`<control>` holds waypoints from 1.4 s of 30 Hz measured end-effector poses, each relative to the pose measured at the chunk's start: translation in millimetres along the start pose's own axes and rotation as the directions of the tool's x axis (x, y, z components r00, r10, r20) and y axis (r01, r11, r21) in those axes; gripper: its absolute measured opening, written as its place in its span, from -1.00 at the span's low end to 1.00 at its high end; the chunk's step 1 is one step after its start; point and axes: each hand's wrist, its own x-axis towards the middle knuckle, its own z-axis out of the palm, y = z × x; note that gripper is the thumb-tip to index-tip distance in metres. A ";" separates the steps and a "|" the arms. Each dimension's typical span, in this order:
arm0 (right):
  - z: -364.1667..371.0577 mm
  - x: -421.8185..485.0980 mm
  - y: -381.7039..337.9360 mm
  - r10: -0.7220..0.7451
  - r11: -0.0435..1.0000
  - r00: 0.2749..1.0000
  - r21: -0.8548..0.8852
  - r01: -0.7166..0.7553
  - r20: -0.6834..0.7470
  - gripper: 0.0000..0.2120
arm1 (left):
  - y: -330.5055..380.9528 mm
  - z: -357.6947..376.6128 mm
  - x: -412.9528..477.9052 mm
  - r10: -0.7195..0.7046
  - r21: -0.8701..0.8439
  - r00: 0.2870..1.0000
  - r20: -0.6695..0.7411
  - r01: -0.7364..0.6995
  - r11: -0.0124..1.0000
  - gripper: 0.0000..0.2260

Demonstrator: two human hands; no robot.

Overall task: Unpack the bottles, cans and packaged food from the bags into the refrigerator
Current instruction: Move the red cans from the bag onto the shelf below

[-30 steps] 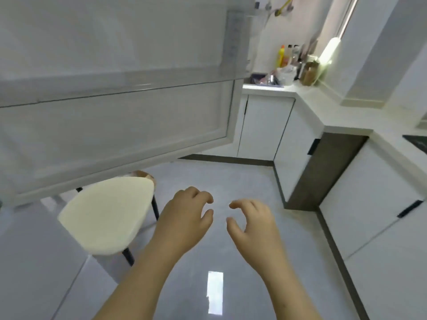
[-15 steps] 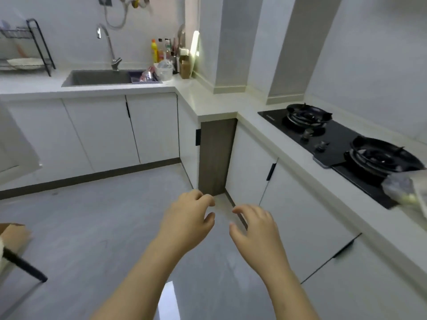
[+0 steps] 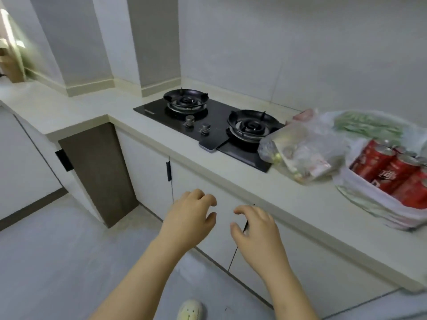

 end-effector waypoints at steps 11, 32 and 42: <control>-33.4 102.4 60.7 0.251 0.967 0.941 0.013 -0.254 -0.226 -0.71 | 34.7 32.2 165.8 0.282 -0.066 0.956 0.085 -0.277 0.959 -0.70; -140.2 115.0 216.9 0.381 0.893 0.677 0.060 -0.447 -0.629 -0.78 | 213.2 105.6 277.0 0.596 -0.226 0.793 0.125 -0.562 0.795 -0.70; -188.9 92.7 284.2 0.314 0.859 0.477 0.032 -0.511 -0.821 -0.72 | 275.9 133.3 277.4 0.602 -0.288 0.788 0.128 -0.551 0.783 -0.71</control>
